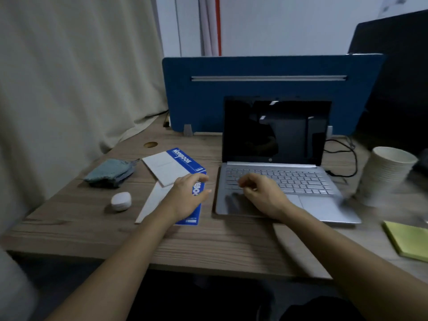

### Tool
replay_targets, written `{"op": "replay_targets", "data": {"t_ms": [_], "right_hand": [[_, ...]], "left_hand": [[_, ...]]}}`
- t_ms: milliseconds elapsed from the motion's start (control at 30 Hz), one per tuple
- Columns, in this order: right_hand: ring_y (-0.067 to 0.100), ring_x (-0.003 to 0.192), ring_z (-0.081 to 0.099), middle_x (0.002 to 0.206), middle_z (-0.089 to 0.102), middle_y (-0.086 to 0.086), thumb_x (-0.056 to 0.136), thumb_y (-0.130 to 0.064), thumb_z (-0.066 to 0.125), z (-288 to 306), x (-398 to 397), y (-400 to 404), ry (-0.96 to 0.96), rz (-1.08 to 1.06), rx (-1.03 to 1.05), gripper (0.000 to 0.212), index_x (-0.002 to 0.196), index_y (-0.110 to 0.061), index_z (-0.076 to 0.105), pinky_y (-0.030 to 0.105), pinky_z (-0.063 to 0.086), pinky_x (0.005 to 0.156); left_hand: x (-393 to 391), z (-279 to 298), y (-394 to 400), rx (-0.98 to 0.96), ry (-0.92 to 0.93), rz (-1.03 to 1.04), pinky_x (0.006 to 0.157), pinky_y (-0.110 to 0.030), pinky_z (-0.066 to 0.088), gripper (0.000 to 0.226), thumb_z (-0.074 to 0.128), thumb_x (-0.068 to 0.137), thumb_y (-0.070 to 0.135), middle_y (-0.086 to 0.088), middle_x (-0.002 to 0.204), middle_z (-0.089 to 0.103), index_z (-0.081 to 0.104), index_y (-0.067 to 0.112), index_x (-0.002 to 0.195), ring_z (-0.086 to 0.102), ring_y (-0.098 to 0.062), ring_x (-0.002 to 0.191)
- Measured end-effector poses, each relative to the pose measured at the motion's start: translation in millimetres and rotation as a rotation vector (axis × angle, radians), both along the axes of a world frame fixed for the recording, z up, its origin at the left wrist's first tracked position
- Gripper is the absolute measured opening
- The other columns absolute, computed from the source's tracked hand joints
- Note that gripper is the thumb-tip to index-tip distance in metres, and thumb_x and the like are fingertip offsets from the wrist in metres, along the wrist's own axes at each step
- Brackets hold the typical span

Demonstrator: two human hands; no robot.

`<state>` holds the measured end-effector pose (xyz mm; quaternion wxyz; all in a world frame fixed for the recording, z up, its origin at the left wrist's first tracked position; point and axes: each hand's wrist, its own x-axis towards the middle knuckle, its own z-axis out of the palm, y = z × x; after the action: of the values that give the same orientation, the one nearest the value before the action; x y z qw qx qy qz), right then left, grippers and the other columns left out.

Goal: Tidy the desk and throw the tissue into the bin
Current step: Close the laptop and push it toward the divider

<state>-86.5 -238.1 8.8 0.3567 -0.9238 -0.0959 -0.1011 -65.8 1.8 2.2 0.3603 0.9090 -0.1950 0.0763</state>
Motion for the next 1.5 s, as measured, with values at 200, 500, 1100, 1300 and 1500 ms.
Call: {"op": "replay_targets", "data": {"t_ms": [200, 500, 1100, 1300, 1500], "right_hand": [[0.02, 0.109, 0.059, 0.116, 0.068, 0.001, 0.089, -0.016, 0.058, -1.3, -9.8, -73.2, -0.016, -0.151, -0.027, 0.028, 0.116, -0.018, 0.064, 0.029, 0.045, 0.092], [0.026, 0.14, 0.022, 0.146, 0.04, -0.002, 0.078, -0.06, 0.063, -19.5, 4.7, -110.5, 0.015, -0.221, -0.49, 0.069, 0.139, -0.034, 0.042, 0.047, 0.018, 0.112], [0.027, 0.148, 0.011, 0.157, 0.029, 0.004, 0.095, -0.051, 0.042, 132.9, 185.5, -118.4, -0.255, -0.37, -0.537, 0.062, 0.149, -0.025, 0.026, 0.053, 0.009, 0.118], [0.025, 0.116, 0.053, 0.12, 0.062, 0.001, 0.097, -0.052, 0.033, 124.6, 195.0, -117.0, -0.282, -0.366, -0.567, 0.044, 0.12, -0.023, 0.056, 0.051, 0.019, 0.112], [0.021, 0.101, 0.056, 0.108, 0.065, -0.003, 0.1, -0.049, 0.029, 130.7, 170.0, -115.3, -0.355, -0.345, -0.502, 0.04, 0.113, -0.027, 0.061, 0.044, 0.03, 0.098]], "left_hand": [[15.2, -0.2, -67.1, 0.019, 0.058, -0.138, 0.096, -0.024, 0.037, 0.039, 0.064, 0.091, 0.04, 0.012, 0.134, 0.054, 0.054, 0.034, 0.128, 0.048, -0.005, 0.124], [43.1, 1.7, -117.1, 0.121, -0.024, -0.072, 0.107, -0.041, 0.035, 0.048, 0.064, 0.09, 0.043, 0.007, 0.14, 0.048, 0.049, 0.032, 0.134, 0.036, -0.017, 0.133], [155.0, 80.6, -115.2, 0.05, -0.177, 0.012, 0.096, -0.032, 0.033, 0.044, 0.065, 0.09, 0.038, 0.002, 0.133, 0.049, 0.05, 0.028, 0.131, 0.039, -0.021, 0.126], [175.3, 95.6, -94.2, -0.001, -0.188, 0.042, 0.1, -0.038, 0.041, 0.039, 0.064, 0.091, 0.035, 0.005, 0.126, 0.049, 0.052, 0.027, 0.127, 0.043, -0.017, 0.123], [167.3, 106.2, -85.2, -0.071, -0.214, 0.07, 0.097, -0.039, 0.043, 0.037, 0.063, 0.092, 0.034, 0.002, 0.121, 0.048, 0.049, 0.025, 0.125, 0.047, -0.018, 0.117]]}}
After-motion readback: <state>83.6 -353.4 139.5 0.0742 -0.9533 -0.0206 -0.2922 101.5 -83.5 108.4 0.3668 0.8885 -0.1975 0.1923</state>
